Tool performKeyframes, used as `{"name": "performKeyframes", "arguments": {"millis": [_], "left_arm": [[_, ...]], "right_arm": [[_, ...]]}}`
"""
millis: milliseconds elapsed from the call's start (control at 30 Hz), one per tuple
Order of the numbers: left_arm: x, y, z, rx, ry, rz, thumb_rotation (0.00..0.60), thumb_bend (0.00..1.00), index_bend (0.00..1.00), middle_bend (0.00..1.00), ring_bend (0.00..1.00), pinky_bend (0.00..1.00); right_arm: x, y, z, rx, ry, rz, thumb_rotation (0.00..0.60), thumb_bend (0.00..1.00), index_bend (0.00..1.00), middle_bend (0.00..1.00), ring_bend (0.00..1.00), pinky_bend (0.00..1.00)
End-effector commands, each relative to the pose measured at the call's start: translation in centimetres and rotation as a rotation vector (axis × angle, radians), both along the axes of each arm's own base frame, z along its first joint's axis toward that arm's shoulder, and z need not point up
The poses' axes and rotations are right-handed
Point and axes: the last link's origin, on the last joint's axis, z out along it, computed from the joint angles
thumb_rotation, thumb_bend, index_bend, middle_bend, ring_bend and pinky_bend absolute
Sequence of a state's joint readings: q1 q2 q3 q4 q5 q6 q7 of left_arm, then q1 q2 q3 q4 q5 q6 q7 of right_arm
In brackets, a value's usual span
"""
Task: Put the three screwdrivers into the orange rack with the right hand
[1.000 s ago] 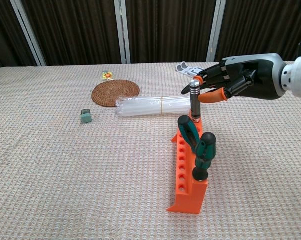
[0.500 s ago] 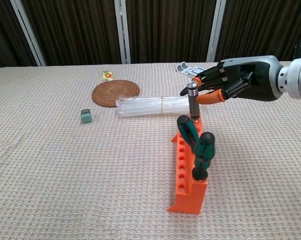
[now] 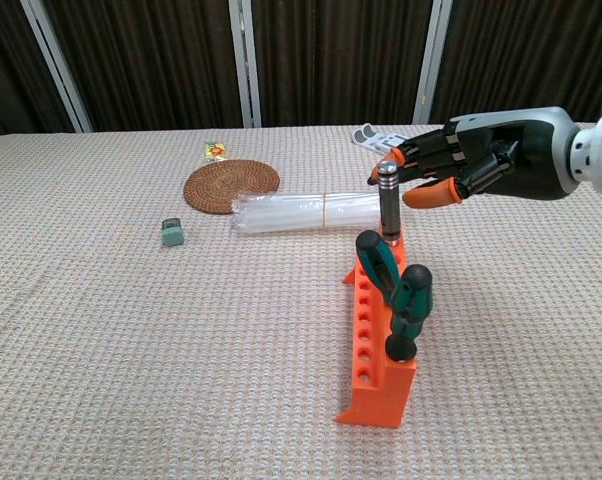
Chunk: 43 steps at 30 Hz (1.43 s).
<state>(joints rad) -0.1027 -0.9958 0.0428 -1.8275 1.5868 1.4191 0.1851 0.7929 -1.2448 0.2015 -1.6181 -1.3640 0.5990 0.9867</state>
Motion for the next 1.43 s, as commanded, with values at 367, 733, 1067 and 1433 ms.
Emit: {"name": "performKeyframes", "arguments": {"millis": [367, 733, 1067, 1433], "left_arm": [[0.2, 0.2, 0.3, 0.025, -0.002, -0.003, 0.6, 0.18, 0.16, 0.0, 0.0, 0.0], [0.6, 0.6, 0.9, 0.081, 0.006, -0.038, 0.6, 0.19, 0.16, 0.0, 0.0, 0.0], [0.4, 0.7, 1.0, 0.178, 0.021, -0.066, 0.6, 0.18, 0.13, 0.0, 0.0, 0.0], [-1.2, 0.6, 1.1, 0.208, 0.069, -0.01, 0.6, 0.19, 0.07, 0.0, 0.0, 0.0]], "right_arm": [[-0.7, 0.0, 3.6, -0.1, -0.027, 0.036, 0.6, 0.3, 0.29, 0.12, 0.0, 0.0], [-3.6, 1.3, 9.3, -0.493, 0.098, 0.062, 0.6, 0.36, 0.35, 0.17, 0.0, 0.0], [-8.3, 4.9, 10.3, -0.865, 0.527, 0.162, 0.6, 0.37, 0.22, 0.13, 0.0, 0.0], [-14.6, 10.2, 11.5, -0.913, 1.025, 0.225, 0.6, 0.35, 0.05, 0.0, 0.0, 0.0]]}}
